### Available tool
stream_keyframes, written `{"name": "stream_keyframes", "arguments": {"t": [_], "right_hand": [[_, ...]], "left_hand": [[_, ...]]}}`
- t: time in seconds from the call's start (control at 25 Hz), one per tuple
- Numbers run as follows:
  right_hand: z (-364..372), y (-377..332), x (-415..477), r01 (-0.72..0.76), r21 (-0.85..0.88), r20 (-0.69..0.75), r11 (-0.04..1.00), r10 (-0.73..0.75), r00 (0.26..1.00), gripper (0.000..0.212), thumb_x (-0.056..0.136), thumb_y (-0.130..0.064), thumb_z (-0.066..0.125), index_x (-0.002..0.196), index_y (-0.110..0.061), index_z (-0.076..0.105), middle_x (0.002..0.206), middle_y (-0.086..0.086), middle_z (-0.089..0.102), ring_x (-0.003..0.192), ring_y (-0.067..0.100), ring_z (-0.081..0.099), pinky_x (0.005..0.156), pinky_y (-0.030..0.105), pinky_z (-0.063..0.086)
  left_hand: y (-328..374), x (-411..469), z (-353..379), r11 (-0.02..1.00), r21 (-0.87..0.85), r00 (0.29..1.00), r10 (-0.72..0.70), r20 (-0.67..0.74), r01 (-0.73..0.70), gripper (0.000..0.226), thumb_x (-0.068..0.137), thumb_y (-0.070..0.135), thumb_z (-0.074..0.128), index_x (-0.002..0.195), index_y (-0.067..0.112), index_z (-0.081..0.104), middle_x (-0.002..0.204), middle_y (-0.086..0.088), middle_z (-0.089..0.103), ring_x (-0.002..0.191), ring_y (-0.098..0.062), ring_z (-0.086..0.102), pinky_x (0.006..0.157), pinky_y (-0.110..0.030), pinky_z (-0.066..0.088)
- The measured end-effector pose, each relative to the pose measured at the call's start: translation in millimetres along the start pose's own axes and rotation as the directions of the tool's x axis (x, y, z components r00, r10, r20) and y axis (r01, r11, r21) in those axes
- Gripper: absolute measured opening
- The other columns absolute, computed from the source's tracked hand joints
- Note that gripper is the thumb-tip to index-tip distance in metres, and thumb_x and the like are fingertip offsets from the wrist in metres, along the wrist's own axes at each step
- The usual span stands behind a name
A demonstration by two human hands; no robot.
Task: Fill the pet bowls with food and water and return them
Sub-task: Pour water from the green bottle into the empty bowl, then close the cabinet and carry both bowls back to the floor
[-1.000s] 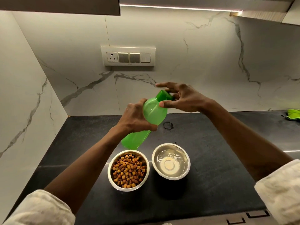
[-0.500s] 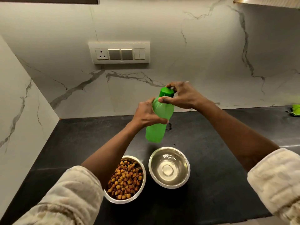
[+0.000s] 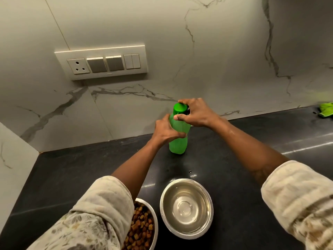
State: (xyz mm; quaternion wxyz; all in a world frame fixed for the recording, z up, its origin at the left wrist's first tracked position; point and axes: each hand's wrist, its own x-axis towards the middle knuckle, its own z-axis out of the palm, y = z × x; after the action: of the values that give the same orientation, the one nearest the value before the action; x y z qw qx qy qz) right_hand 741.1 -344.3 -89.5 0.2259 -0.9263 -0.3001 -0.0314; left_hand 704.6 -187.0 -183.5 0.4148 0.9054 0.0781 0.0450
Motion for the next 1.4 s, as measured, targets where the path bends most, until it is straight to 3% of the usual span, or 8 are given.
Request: {"name": "stream_keyframes", "arguments": {"t": [0.16,0.28,0.48,0.6,0.72,1.04,1.24,1.4], "right_hand": [[5.0,11.2,12.4,-0.029,0.042,-0.021,0.999,0.03,0.999,0.077,0.08,-0.051,0.082,0.143,-0.009,0.062,0.13,0.01,0.074,0.109,0.023,0.073,0.098,0.036,0.058],[6.4,18.0,13.7,-0.066,0.086,-0.009,0.994,0.067,0.998,0.076,0.079,-0.05,0.085,0.142,-0.013,0.063,0.129,0.006,0.074,0.109,0.019,0.072,0.099,0.032,0.057],[-0.2,5.6,4.1,-0.139,0.111,0.074,0.984,0.131,0.989,0.098,0.074,-0.055,0.088,0.154,-0.015,0.048,0.143,0.01,0.065,0.126,0.024,0.066,0.113,0.043,0.05],[-9.6,1.9,-8.1,-0.188,0.067,0.117,0.98,0.179,0.977,0.123,0.068,-0.073,0.081,0.164,-0.023,0.024,0.161,0.012,0.045,0.146,0.034,0.047,0.119,0.053,0.041],[-33.4,-12.1,-29.6,-0.165,0.079,0.062,0.983,0.161,0.985,0.106,0.076,-0.063,0.083,0.16,-0.019,0.034,0.158,0.012,0.049,0.143,0.032,0.049,0.117,0.049,0.044],[-73.3,-56.3,-91.9,-0.085,0.093,-0.061,0.992,0.091,0.994,0.088,0.082,-0.049,0.084,0.153,-0.013,0.047,0.15,0.015,0.058,0.134,0.027,0.059,0.111,0.038,0.048],[-94.4,-85.4,-139.7,-0.082,0.109,-0.173,0.991,0.1,0.98,0.084,0.082,-0.049,0.084,0.151,-0.016,0.051,0.148,0.011,0.061,0.132,0.024,0.061,0.108,0.037,0.05],[-114.3,-106.2,-183.8,-0.069,0.189,-0.297,0.979,0.124,0.947,0.081,0.081,-0.047,0.086,0.149,-0.017,0.054,0.147,0.007,0.062,0.131,0.02,0.06,0.107,0.04,0.053]], "left_hand": [[-4.9,15.3,4.4,1.0,-0.019,1.0,0.004,0.004,-0.004,0.068,0.058,0.037,0.095,0.112,0.017,0.059,0.092,0.004,0.064,0.08,-0.011,0.064,0.059,-0.018,0.05],[-5.6,17.1,6.4,1.0,-0.026,1.0,0.003,0.026,-0.002,0.075,0.06,0.036,0.096,0.121,0.015,0.057,0.102,-0.002,0.066,0.092,-0.021,0.067,0.073,-0.031,0.06],[-2.0,2.2,4.6,0.997,-0.032,0.998,-0.064,0.01,0.064,0.095,0.055,0.048,0.098,0.131,0.015,0.053,0.114,-0.006,0.065,0.107,-0.028,0.068,0.087,-0.041,0.063],[9.6,-15.6,-4.1,0.987,0.021,0.985,-0.161,0.056,0.16,0.137,0.055,0.054,0.099,0.161,0.013,0.024,0.147,-0.018,0.053,0.137,-0.04,0.052,0.108,-0.044,0.051],[17.8,-37.8,-22.4,0.987,0.069,0.983,-0.154,0.098,0.148,0.15,0.061,0.053,0.097,0.167,0.016,-0.002,0.163,-0.025,0.034,0.149,-0.043,0.038,0.116,-0.047,0.041],[58.5,-100.5,-85.2,0.976,0.185,0.994,0.108,0.031,-0.112,0.137,0.058,0.07,0.09,0.164,0.018,0.021,0.157,-0.024,0.045,0.146,-0.043,0.04,0.117,-0.057,0.042],[83.8,-148.1,-118.1,0.916,0.233,0.941,0.339,-0.011,-0.327,0.113,0.07,0.056,0.091,0.158,0.01,0.037,0.14,-0.022,0.063,0.125,-0.036,0.062,0.107,-0.039,0.047],[108.6,-186.1,-140.5,0.844,0.281,0.869,0.491,-0.06,-0.457,0.103,0.07,0.054,0.092,0.152,0.01,0.048,0.142,-0.018,0.064,0.122,-0.033,0.066,0.103,-0.039,0.052]]}}
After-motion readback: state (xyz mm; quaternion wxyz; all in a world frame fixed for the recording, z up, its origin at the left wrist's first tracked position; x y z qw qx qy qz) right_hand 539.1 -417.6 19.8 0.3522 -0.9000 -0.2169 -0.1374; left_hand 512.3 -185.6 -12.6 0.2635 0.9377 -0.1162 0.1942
